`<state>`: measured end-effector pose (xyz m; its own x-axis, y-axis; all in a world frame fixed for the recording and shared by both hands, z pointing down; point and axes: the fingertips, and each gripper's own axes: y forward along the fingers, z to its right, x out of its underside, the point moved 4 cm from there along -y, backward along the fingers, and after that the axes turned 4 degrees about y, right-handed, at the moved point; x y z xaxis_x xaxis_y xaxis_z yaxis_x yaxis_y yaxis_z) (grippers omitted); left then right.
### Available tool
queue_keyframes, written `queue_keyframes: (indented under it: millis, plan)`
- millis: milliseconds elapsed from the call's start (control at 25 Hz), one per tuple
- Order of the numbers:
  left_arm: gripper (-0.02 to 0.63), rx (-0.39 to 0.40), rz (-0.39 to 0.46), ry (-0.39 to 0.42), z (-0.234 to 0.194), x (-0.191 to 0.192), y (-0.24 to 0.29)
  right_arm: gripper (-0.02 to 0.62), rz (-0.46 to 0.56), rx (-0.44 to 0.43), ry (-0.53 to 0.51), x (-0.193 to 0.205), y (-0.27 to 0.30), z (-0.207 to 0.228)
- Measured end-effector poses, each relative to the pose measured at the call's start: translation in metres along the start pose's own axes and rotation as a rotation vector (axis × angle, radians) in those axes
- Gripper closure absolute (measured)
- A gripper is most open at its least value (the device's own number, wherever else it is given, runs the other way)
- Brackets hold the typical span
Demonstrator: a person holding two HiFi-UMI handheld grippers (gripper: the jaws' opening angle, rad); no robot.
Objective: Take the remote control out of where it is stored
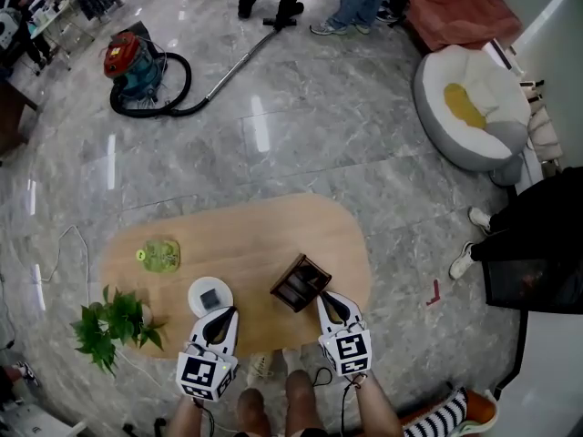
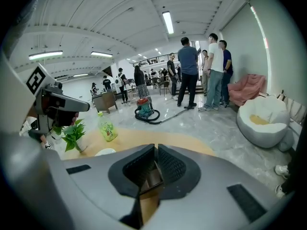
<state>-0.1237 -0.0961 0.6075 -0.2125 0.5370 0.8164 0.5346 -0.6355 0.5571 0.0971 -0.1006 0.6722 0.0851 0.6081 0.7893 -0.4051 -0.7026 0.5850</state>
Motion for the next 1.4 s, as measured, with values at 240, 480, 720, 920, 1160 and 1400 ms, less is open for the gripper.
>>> queue_keyframes:
  millis: [240,480,720,920,1160,1400]
  plan:
    - [0.600,0.002,-0.006,-0.017,0.001,0.005,-0.003,0.551,-0.029,-0.013,-0.036,0.004,0.016,-0.002]
    - [0.600,-0.005,-0.011,-0.027,0.000,0.013,-0.005,0.445,-0.020,-0.031,-0.071,0.010,0.033,-0.005]
    - [0.600,-0.022,-0.025,-0.035,-0.007,0.019,-0.010,0.364,-0.038,-0.040,-0.090,0.019,0.050,-0.007]
    - [0.600,-0.032,-0.028,-0.046,-0.010,0.021,-0.011,0.347,-0.070,-0.045,-0.105,0.027,0.062,-0.006]
    - [0.600,-0.052,-0.029,-0.053,-0.019,0.026,-0.010,0.348,-0.095,-0.025,-0.142,0.035,0.078,-0.002]
    - [0.600,-0.073,-0.034,-0.068,-0.027,0.033,-0.007,0.348,-0.115,-0.020,-0.189,0.036,0.089,0.001]
